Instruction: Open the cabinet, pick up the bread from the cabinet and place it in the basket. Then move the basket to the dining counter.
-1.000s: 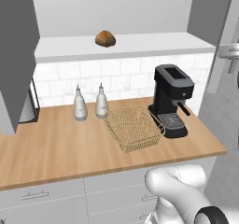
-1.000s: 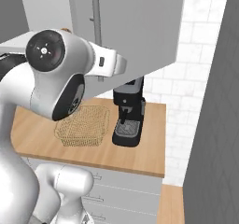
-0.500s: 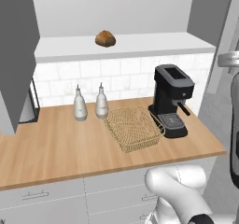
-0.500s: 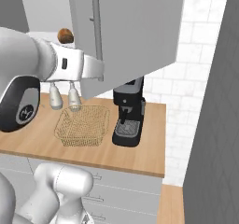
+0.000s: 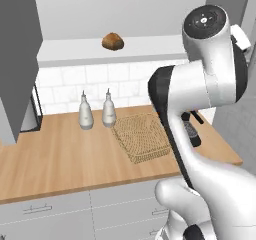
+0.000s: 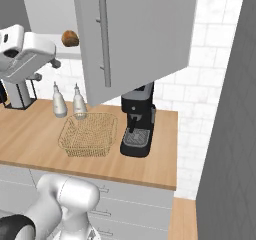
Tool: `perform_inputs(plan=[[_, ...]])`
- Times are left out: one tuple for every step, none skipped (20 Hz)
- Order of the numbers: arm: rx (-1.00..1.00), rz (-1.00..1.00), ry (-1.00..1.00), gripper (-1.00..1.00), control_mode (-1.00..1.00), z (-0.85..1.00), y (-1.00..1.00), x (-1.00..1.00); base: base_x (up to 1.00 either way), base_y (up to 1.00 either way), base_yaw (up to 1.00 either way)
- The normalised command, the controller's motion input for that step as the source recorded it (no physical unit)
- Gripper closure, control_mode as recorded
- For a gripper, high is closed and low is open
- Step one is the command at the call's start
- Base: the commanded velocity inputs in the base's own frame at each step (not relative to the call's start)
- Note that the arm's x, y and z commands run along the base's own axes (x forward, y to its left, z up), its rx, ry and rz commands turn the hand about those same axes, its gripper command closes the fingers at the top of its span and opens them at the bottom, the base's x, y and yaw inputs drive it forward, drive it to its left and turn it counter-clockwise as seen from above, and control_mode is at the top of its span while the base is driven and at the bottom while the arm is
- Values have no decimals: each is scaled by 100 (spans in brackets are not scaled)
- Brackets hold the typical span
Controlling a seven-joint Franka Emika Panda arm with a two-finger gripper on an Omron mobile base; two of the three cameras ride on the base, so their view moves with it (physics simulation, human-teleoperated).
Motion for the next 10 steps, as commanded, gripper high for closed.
perform_inputs(plan=[[-29, 0, 58, -100, -100, 0, 59, 100, 0, 0, 0], [-29, 0, 55, -100, -100, 0, 43, 100, 0, 0, 0], [-34, 0, 51, -100, -100, -2, 17, 100, 0, 0, 0], [-40, 0, 50, -100, -100, -21, 0, 100, 0, 0, 0], [-45, 0, 47, -100, -100, -38, 0, 100, 0, 0, 0], [-41, 0, 40, -100, -100, -38, -16, 100, 0, 0, 0], [-39, 0, 34, -100, -100, -33, -23, 100, 0, 0, 0], [-35, 0, 29, -100, -100, -15, -59, 100, 0, 0, 0], [-33, 0, 24, -100, -100, 0, -86, 83, 0, 0, 0], [-34, 0, 26, -100, -100, 0, -92, 79, 0, 0, 0]])
